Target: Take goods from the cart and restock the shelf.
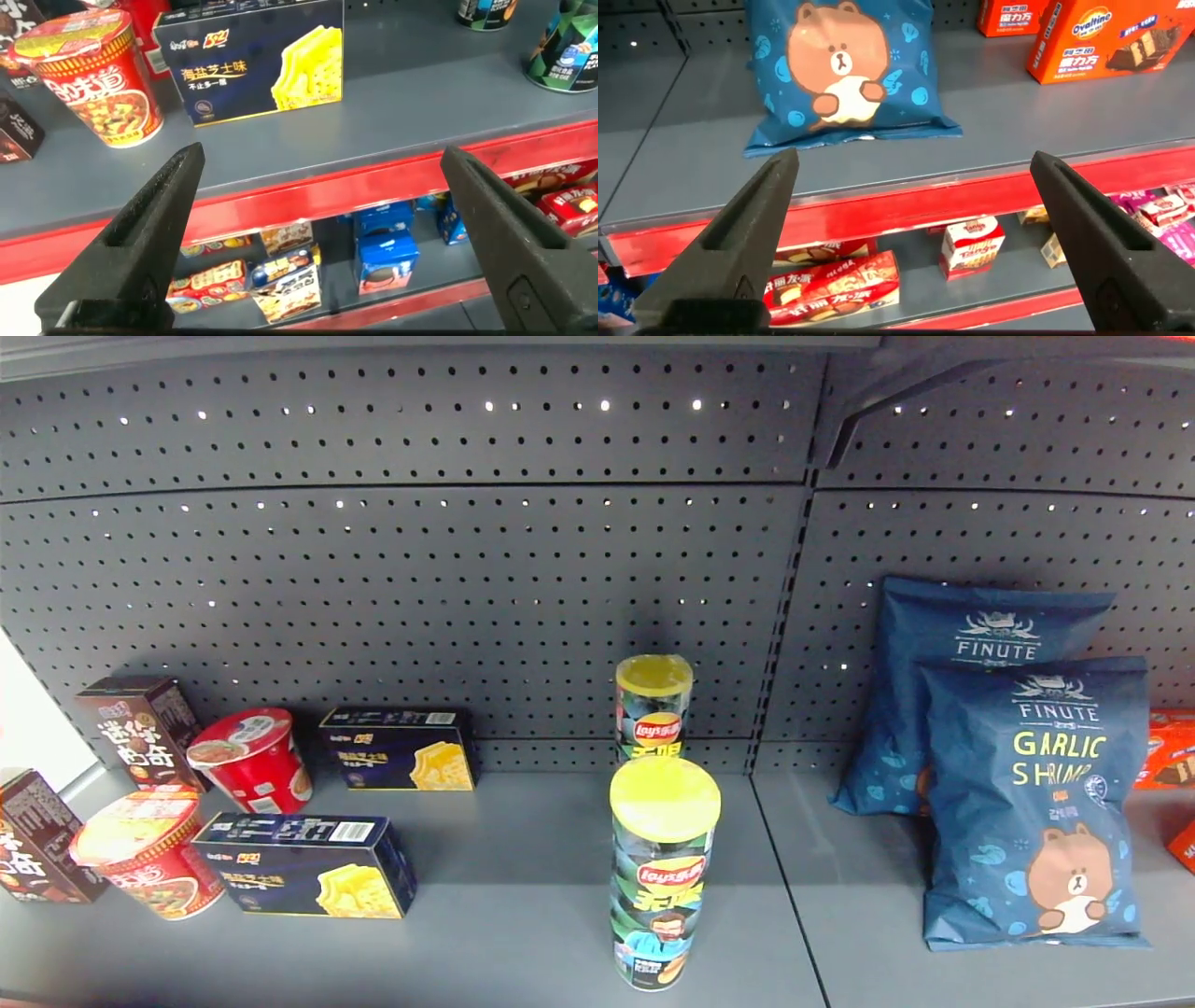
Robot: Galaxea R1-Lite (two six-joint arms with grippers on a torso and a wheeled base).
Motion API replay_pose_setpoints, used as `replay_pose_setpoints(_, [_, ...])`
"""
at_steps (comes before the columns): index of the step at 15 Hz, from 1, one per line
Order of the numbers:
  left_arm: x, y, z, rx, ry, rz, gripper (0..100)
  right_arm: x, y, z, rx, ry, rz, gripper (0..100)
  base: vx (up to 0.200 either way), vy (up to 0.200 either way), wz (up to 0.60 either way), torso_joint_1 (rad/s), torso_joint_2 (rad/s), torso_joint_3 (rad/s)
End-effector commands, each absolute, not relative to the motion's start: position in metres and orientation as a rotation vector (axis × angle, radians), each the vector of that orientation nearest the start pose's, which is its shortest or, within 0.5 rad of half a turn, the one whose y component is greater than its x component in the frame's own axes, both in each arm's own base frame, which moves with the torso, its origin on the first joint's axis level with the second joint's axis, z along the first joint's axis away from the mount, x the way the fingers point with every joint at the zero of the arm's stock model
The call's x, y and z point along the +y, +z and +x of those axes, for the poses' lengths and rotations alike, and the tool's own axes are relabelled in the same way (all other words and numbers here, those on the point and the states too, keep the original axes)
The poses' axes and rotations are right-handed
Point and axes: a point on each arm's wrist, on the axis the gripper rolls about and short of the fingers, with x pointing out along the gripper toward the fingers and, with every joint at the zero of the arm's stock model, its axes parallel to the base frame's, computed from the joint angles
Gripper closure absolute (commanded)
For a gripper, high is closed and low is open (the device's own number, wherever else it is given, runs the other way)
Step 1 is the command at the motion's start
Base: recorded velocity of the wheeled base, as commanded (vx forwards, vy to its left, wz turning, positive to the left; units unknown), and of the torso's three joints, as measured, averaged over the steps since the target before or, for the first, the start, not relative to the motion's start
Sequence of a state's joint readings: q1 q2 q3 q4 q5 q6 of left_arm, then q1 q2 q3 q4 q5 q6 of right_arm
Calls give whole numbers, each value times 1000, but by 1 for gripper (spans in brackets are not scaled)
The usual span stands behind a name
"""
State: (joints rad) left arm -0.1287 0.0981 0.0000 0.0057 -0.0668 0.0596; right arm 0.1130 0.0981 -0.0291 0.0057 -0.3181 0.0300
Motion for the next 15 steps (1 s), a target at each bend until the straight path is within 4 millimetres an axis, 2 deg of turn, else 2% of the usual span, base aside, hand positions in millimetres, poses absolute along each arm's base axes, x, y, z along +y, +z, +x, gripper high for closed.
replay_pose_setpoints(1, [0,77,-15,101,-199,64,0,-9,85,-17,75,-207,10,0,0,0,0,0,0,0])
replay_pose_setpoints(15, [0,77,-15,101,-200,52,0,-9,85,-17,75,-203,12,0,0,0,0,0,0,0])
